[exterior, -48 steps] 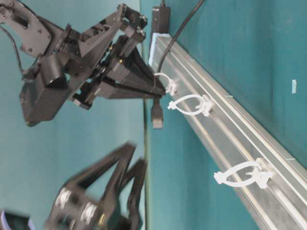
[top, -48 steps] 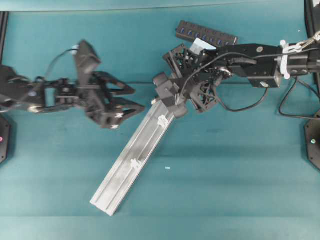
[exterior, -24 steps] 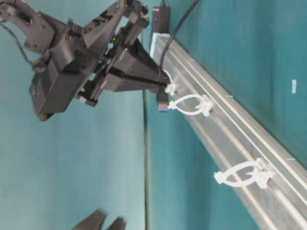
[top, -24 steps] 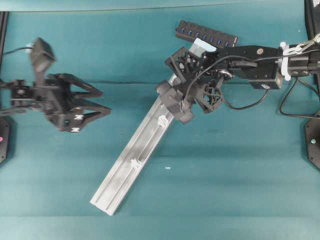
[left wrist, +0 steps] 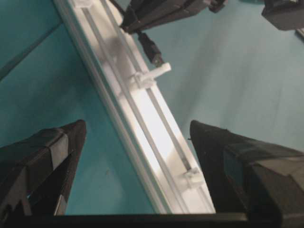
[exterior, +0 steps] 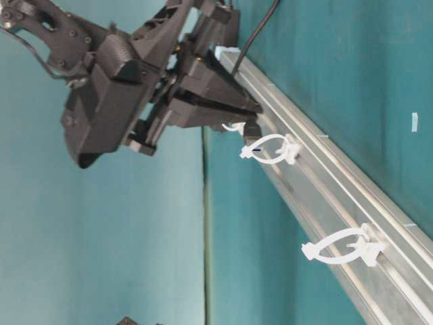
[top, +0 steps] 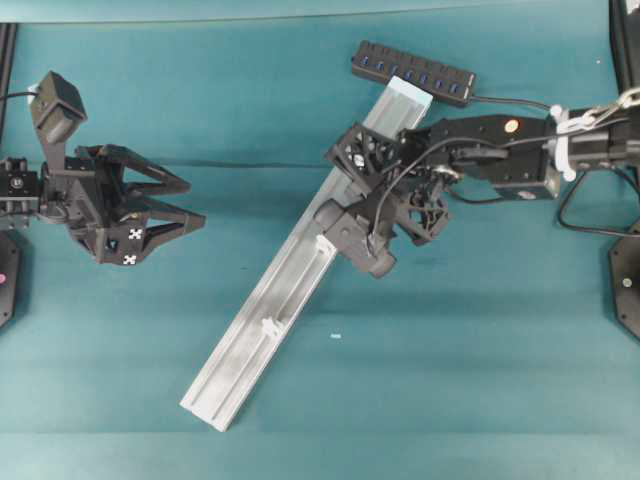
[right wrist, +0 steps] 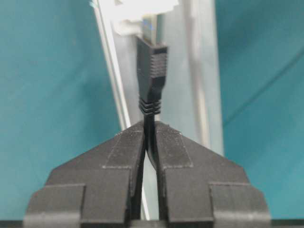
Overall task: Pass the USB cable through three rings with both arms.
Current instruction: 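Push the plug through the second white ring with the right gripper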
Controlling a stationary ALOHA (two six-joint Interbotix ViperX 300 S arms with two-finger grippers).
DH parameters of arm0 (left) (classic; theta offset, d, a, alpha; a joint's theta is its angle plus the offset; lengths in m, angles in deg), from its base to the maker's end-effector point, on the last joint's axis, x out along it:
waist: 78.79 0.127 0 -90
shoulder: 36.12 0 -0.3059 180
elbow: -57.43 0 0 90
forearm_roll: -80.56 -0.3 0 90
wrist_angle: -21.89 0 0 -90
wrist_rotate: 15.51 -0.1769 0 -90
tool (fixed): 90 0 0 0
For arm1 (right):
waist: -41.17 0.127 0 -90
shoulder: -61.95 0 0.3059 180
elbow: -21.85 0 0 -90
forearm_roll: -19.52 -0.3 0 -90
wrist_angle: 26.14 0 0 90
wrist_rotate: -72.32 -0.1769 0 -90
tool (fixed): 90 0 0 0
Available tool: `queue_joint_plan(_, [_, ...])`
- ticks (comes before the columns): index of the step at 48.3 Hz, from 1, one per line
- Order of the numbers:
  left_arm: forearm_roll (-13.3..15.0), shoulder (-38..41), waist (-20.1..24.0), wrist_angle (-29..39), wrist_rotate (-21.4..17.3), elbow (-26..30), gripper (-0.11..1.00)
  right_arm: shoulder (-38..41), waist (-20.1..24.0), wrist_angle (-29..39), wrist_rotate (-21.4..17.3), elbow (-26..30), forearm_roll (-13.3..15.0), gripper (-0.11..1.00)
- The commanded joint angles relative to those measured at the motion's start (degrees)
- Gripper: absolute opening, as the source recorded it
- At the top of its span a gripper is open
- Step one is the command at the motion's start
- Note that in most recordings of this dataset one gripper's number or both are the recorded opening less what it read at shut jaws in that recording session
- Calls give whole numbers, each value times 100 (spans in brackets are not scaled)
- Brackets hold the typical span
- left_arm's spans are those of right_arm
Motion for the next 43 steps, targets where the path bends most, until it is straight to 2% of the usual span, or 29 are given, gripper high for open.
queue_joint_plan(1, [-18, -44, 9, -35, -18, 70, 95, 97, 105, -35, 18, 9, -26, 6])
queue_joint_plan(43, [-18, -123, 9, -44, -9, 97, 95, 352, -114, -308, 9, 18, -35, 6])
